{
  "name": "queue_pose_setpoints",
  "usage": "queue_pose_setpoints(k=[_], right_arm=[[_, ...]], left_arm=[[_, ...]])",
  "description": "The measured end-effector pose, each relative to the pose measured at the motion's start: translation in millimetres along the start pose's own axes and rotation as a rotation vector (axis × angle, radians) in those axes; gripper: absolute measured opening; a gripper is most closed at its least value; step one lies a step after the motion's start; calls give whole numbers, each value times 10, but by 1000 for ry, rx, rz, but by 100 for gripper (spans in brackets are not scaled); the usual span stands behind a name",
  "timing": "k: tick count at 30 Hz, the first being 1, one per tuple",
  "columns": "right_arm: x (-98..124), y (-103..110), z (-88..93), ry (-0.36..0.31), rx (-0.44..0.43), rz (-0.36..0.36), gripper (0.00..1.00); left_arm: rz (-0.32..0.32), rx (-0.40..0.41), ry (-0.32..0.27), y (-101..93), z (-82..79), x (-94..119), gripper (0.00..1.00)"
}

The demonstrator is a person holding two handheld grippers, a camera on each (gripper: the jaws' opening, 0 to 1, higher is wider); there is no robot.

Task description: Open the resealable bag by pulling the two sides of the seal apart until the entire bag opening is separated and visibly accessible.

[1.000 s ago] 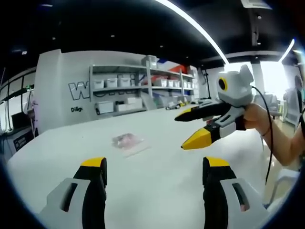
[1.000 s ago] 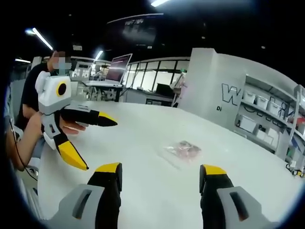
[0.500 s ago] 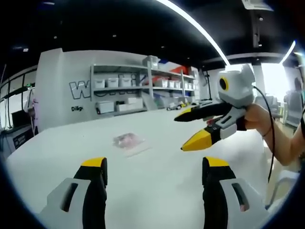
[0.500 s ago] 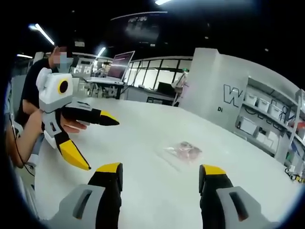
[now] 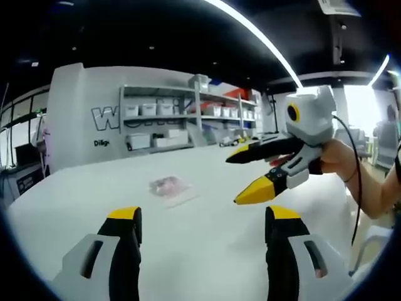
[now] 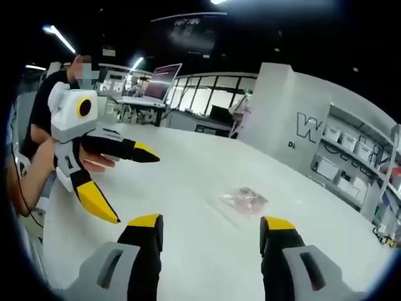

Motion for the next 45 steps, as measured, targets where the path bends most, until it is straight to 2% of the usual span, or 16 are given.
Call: queue_pose_setpoints(k=[3, 6, 28, 37, 45], right_arm=[[-2, -3, -15, -3, 17, 3, 60], [5, -28, -64, -34, 24, 16, 57], [-57, -67, -50, -13, 63, 22, 53], [-53, -121, -9, 20, 118, 41, 49], [-75, -122, -5, 21, 133, 39, 46]], left_arm=[[5, 2, -7, -8, -22, 13, 80], [7, 10, -12, -8, -34, 17, 80], [1, 18, -9, 0, -4, 5, 79], [1, 16, -7, 6, -1, 3, 79], [5, 16, -5, 0, 1, -12, 79]])
Point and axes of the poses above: the point that each gripper's makers call its tool centre point, and the gripper's own axes: x roughly backward along the fingers, y roughly to its left, z roughly out of its underside, the point moved 3 cm from there along x, roughly backward along the fingers, and after that the axes turned 13 degrees about x, right-handed, at the moved point
